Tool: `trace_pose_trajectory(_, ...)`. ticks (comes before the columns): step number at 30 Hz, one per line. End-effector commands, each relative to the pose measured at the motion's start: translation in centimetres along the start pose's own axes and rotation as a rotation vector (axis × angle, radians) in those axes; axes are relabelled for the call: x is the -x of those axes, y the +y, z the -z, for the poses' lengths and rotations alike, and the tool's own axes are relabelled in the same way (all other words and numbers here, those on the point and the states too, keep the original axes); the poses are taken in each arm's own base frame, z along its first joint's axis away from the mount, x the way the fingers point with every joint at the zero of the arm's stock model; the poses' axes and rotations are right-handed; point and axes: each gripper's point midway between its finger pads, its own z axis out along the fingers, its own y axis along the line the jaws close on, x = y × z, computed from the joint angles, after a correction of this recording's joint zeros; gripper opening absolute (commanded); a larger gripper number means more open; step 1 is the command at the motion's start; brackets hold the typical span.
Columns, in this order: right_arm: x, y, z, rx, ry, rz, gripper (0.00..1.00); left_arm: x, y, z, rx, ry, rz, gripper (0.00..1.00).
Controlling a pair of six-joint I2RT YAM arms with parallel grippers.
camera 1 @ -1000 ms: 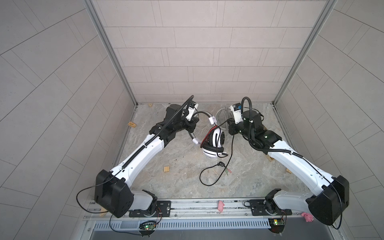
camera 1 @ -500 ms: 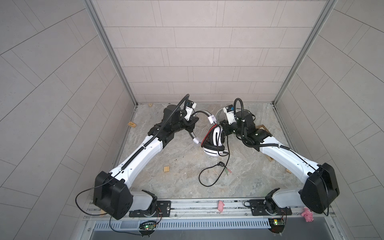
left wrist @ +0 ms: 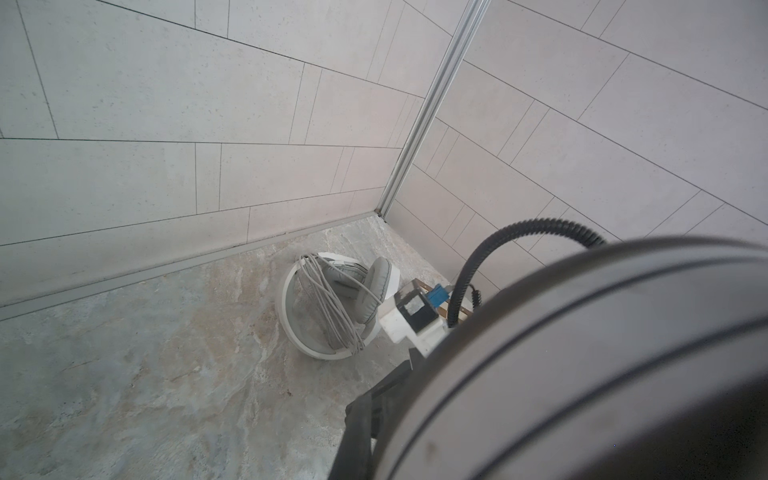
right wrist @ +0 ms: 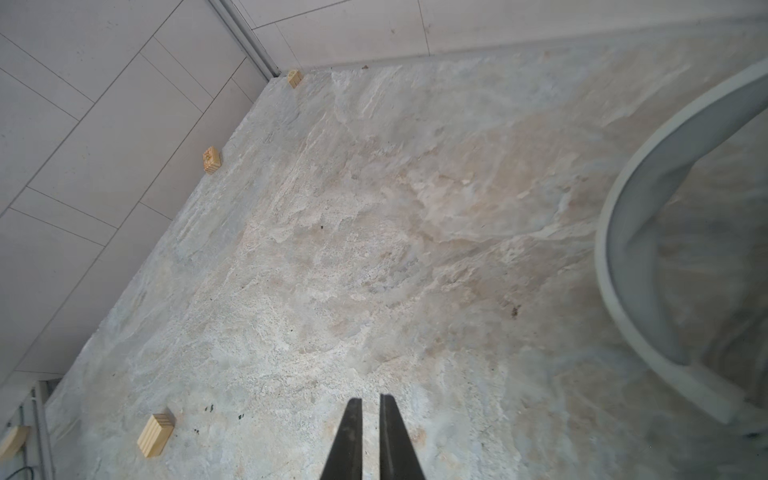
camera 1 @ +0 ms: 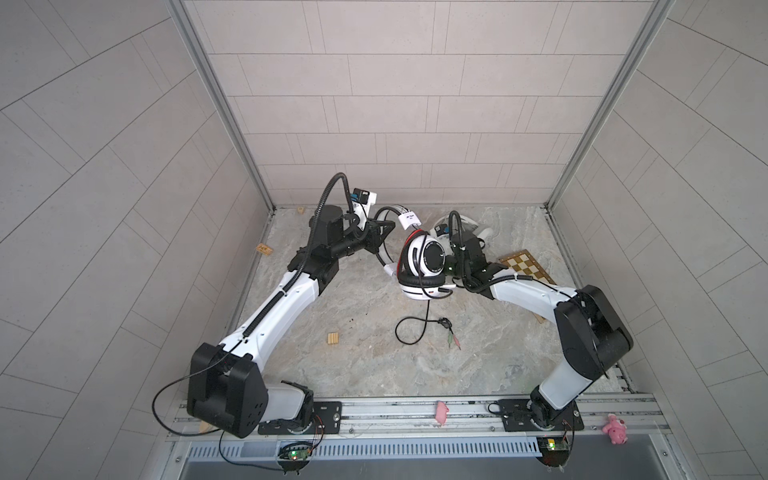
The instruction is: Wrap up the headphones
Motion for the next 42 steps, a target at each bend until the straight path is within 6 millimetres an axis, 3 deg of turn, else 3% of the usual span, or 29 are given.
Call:
trace_pose_trajectory(1,0.1,0.4,-1.5,0.059,-0.030,-0.075,0.11,3.8,-2.2,1.6,-0.089,-0.127,0.001,0.00)
trace_pose_trajectory(9,-3.1,-1.1,-4.9,0.065,0.014,-0.163,0.10,4.8,-1.2,2.4,-0.073,-0.175,0.025,0.00)
trace_pose_trajectory(16,-5.6,-1.3,-6.2,0.068,0.045,-0.194,0.10,6.0,0.2,3.6,-0.060,-0.240,0.064,0.00)
trace_pose_trajectory(22,-8.2,-0.8,-6.4,0.052,0.092,-0.167,0.10,7.5,3.1,5.2,-0.014,-0.343,0.146,0.00)
trace_pose_trajectory(24,-8.9,-0.5,-6.4,0.052,0.114,-0.161,0.10,7.6,4.4,5.6,0.032,-0.364,0.173,0.00)
trace_pose_trajectory(29,-10.4,0.6,-6.0,0.037,0.159,-0.110,0.10,6.7,10.7,7.5,0.302,-0.427,0.384,0.04)
trace_pose_trajectory(35,-12.1,2.1,-4.9,-0.007,0.218,0.000,0.09,4.9,15.5,10.8,0.613,-0.475,0.484,0.00)
trace_pose_trajectory(38,-12.6,2.7,-4.2,-0.041,0.234,0.073,0.09,4.2,16.9,13.0,0.730,-0.516,0.517,0.00)
trace_pose_trajectory(42,-13.1,3.9,-3.2,-0.054,0.245,0.135,0.07,4.0,17.3,14.7,0.810,-0.553,0.502,0.00)
